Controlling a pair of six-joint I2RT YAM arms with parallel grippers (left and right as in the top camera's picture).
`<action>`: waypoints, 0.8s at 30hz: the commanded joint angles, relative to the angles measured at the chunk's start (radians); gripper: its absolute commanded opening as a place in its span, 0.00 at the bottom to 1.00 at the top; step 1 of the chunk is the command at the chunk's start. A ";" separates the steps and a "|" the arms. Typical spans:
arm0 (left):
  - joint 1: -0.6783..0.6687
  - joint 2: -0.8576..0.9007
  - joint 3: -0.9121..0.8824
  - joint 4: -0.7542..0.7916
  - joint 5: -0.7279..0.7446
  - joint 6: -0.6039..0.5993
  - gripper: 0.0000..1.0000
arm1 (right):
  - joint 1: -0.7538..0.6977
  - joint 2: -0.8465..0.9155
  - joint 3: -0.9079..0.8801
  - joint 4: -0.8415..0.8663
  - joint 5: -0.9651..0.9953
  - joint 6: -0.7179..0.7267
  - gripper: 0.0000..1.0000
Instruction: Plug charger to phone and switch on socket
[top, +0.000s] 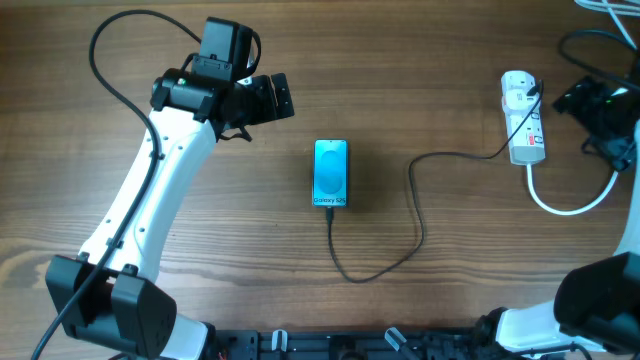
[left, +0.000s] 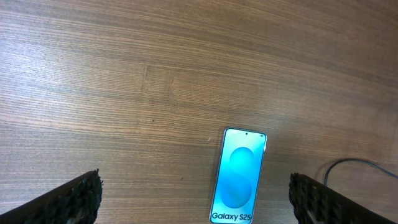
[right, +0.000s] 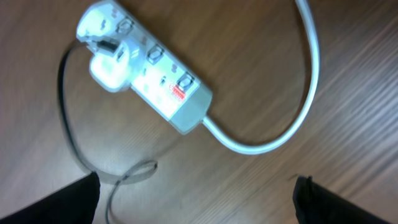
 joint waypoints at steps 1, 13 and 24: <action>0.003 0.006 -0.003 -0.001 -0.017 -0.013 1.00 | -0.043 0.041 0.009 0.074 0.021 -0.017 1.00; 0.003 0.006 -0.003 -0.001 -0.017 -0.013 1.00 | -0.047 0.254 -0.013 0.253 0.055 -0.016 1.00; 0.003 0.006 -0.003 -0.001 -0.017 -0.013 1.00 | -0.047 0.425 -0.013 0.351 0.013 -0.042 1.00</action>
